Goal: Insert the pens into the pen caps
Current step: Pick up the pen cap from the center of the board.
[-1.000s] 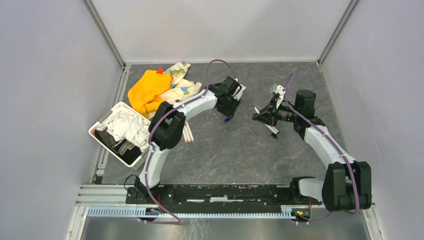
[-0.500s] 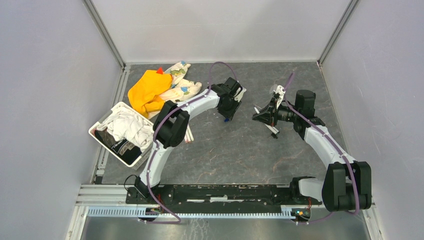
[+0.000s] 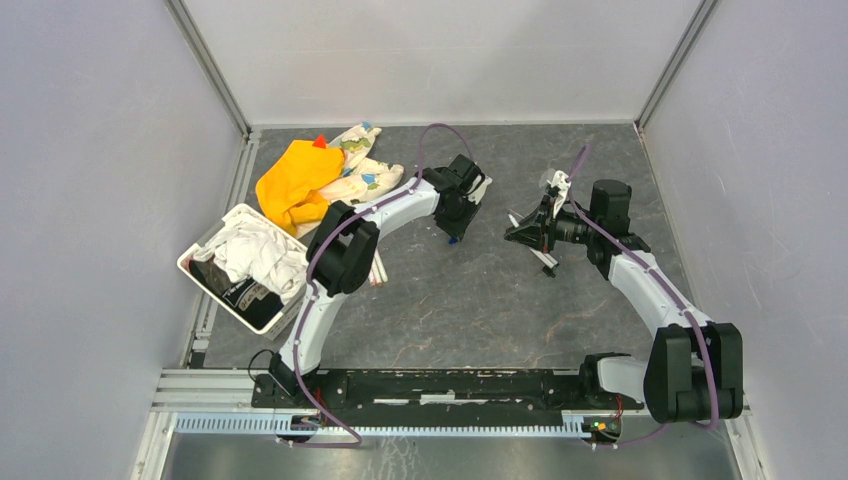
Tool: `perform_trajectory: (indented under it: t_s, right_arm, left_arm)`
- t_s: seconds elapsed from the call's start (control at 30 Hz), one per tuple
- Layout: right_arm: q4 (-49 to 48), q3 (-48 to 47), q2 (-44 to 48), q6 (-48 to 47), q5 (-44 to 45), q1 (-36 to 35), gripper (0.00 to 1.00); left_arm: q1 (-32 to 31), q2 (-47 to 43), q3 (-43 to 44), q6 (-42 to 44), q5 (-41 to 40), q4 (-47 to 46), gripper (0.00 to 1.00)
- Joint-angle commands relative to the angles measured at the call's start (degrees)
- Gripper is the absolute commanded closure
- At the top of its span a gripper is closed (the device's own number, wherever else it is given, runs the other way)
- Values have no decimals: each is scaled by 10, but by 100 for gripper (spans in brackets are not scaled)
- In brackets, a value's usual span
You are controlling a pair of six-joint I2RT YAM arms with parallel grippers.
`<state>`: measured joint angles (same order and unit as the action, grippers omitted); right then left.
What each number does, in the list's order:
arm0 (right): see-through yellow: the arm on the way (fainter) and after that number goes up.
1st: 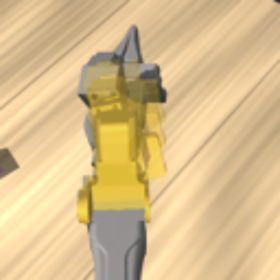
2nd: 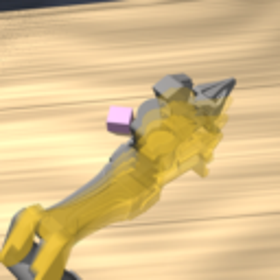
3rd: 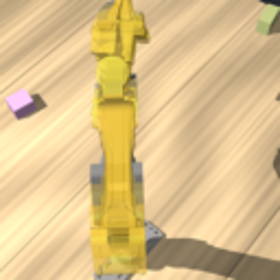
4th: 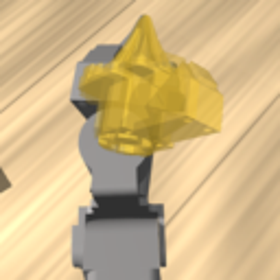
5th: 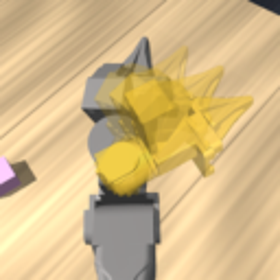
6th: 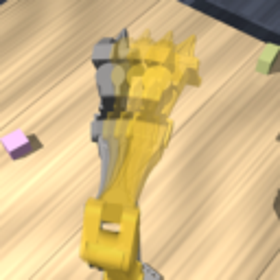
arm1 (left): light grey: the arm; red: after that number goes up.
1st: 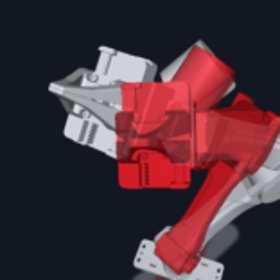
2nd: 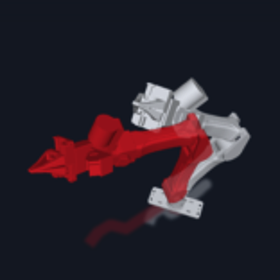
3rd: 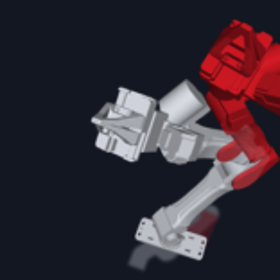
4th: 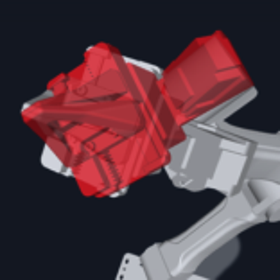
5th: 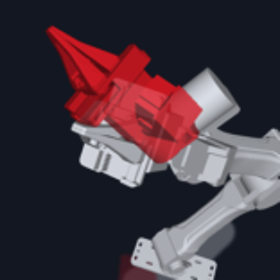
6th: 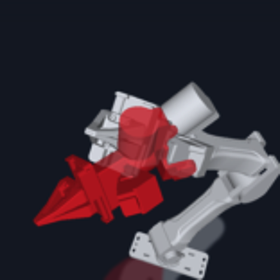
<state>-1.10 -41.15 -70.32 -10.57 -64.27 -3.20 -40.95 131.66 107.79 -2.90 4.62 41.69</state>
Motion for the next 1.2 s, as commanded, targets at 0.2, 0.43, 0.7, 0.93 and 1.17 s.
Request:
perform_trajectory:
  t_s: [0.2, 0.43, 0.7, 0.93, 1.17]
  right_arm:
    - [-13, -21, 1, 3, -16, 3, 100]
    - [-13, -20, 2, 3, -16, 4, 100]
    - [-14, -19, 2, 3, -18, 3, 100]
    - [-29, -11, 4, 10, -30, 4, 99]
    - [-88, 16, 21, 54, -39, 0, 100]
  left_arm:
    - [-2, 29, 37, 25, -6, 18, 68]
    - [-4, 34, 38, 25, -12, 26, 75]
    - [-4, 5, 20, 15, -17, 13, 98]
    - [-4, -113, -93, -44, 3, -113, 98]
    - [-3, -278, -286, -153, 28, -322, 98]
